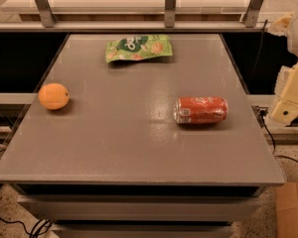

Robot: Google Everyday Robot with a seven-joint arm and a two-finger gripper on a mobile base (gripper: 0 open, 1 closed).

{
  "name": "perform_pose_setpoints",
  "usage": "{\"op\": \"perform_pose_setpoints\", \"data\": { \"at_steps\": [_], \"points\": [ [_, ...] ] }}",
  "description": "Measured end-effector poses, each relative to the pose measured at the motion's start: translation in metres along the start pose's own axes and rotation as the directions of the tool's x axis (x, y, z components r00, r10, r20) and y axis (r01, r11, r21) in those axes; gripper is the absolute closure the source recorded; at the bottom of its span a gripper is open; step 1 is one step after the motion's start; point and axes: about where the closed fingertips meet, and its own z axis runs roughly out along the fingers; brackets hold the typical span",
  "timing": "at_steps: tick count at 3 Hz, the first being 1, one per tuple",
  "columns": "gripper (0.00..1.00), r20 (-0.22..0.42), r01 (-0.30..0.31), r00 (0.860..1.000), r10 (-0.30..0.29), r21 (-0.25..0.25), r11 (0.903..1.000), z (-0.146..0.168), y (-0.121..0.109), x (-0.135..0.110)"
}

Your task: Move coke can near orange

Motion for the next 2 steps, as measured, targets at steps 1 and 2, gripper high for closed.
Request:
{"op": "perform_pose_setpoints", "data": {
  "at_steps": [1, 2],
  "points": [
    [0.0, 0.0, 0.0, 1.0, 0.0, 0.0, 1.0, -0.0001, 0.0, 0.0],
    [0.0, 0.019, 0.024, 1.0, -0.024, -0.001, 0.9997, 0.0002, 0.0005, -0.004]
  ]
}}
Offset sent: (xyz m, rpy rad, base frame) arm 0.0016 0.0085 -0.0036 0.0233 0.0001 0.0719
